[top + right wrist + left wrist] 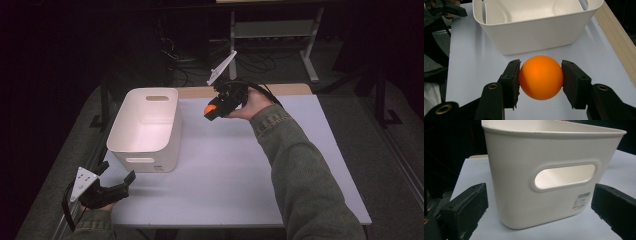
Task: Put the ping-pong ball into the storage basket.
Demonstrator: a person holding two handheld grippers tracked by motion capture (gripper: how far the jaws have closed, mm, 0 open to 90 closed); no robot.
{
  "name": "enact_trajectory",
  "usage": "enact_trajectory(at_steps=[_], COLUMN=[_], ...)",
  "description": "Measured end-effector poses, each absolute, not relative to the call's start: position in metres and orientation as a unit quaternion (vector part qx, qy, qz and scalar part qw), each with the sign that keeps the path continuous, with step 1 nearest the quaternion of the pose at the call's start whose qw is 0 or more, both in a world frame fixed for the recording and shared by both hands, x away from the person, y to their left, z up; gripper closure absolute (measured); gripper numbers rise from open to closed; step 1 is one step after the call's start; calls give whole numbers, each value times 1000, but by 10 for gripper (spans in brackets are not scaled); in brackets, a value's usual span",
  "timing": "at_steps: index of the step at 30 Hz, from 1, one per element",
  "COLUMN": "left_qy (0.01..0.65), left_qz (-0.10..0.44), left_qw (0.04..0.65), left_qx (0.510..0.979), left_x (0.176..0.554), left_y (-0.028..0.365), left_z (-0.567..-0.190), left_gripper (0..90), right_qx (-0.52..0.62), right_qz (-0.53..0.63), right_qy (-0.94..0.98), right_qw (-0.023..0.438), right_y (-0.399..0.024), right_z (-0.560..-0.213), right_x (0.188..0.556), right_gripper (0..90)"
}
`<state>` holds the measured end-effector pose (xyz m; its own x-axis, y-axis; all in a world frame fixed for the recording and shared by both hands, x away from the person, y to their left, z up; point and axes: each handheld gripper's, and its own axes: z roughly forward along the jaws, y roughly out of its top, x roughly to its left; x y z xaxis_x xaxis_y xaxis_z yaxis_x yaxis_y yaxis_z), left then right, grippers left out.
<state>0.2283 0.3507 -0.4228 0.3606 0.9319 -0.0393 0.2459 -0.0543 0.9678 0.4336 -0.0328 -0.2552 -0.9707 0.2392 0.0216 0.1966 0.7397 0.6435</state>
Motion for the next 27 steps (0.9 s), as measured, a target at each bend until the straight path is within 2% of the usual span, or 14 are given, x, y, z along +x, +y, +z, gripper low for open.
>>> enact_trajectory(at_steps=[27], left_qy=[457], left_qz=[332], left_qw=[515], left_qx=[645], left_x=[228], left_y=[351], left_z=[-423], left_gripper=[3], right_qx=[87], right_qz=[351], right_qy=[932], right_qw=[27], right_y=[8], right_z=[-248], right_x=[441], right_gripper=[499])
